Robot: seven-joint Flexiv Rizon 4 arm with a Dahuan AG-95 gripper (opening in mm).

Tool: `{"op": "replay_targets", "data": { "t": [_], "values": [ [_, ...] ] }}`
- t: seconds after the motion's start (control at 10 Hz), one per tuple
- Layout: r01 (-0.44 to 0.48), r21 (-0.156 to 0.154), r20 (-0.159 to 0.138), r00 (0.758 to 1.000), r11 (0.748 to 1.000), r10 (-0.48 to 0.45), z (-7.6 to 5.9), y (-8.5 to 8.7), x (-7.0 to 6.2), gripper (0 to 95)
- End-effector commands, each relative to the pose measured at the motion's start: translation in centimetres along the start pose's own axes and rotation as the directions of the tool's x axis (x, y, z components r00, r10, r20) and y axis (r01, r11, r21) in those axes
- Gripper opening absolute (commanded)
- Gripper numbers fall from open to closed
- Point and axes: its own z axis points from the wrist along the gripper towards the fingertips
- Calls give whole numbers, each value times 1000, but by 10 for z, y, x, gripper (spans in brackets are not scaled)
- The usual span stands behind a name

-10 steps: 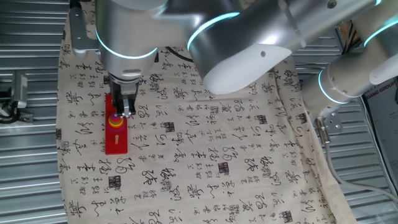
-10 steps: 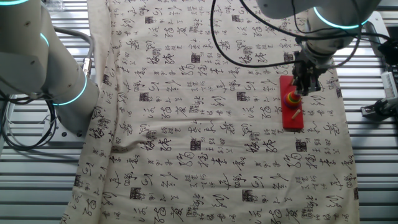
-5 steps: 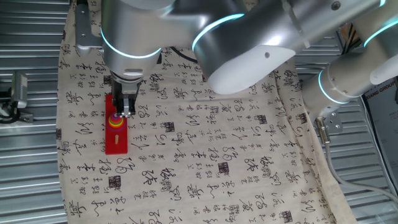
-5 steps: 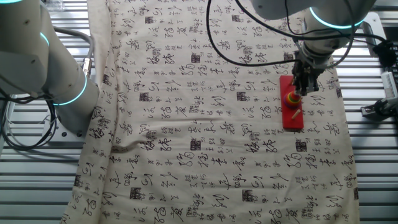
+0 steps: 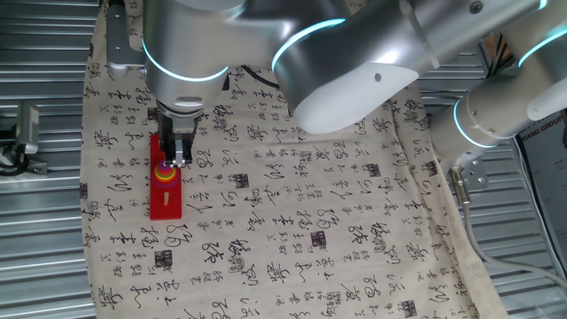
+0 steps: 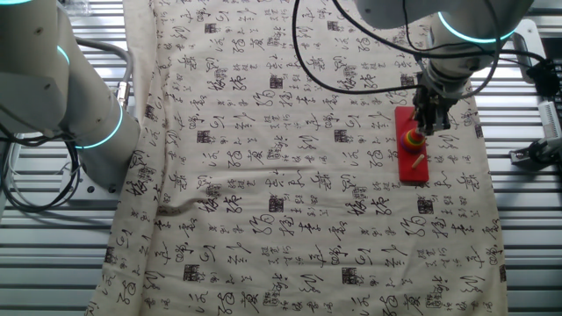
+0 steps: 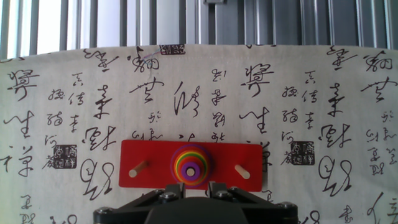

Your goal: Take out one Hanoi block and throw it aside

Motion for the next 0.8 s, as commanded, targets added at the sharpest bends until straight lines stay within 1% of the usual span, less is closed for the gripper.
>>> {"op": "replay_targets", "data": {
  "t": [0.1,0.4,0.5,0.8],
  "values": [
    [-3,3,0,1000,1000,3,0,0,0,190],
    [-5,-1,4,1000,1000,5,2,-1,0,190],
    [-3,-8,6,1000,1000,3,5,-1,-1,190],
    [1,-13,9,1000,1000,-1,10,-1,-4,190]
  ]
}}
